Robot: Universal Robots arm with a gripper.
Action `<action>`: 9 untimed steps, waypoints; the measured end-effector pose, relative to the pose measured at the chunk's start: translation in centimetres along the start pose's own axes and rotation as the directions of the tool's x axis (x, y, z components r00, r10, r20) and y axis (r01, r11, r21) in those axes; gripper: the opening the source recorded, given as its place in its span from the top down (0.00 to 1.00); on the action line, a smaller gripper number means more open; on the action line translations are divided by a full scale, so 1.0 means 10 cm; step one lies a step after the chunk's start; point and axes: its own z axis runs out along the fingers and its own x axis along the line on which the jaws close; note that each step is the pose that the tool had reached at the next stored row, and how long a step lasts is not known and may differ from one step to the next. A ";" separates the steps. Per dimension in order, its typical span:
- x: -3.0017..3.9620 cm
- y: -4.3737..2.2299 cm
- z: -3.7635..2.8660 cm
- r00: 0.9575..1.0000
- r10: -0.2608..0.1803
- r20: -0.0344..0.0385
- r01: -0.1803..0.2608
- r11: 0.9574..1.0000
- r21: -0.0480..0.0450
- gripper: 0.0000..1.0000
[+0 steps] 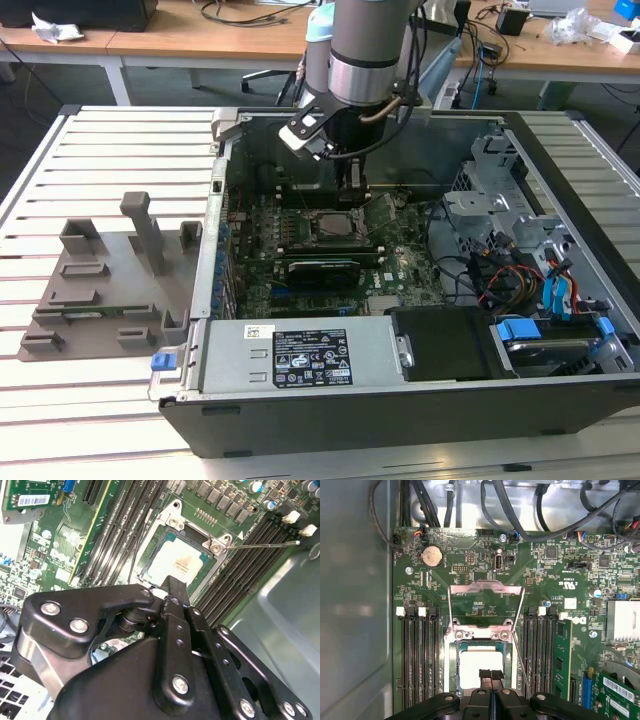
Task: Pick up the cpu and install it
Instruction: 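Place the cpu into insertion slot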
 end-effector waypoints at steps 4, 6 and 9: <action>-0.006 -0.002 -0.124 1.000 0.000 0.000 0.000 1.000 0.000 0.89; -0.008 -0.003 -0.157 1.000 0.000 0.001 0.000 1.000 0.000 0.89; -0.011 -0.004 -0.205 1.000 0.000 0.001 0.000 1.000 0.000 0.89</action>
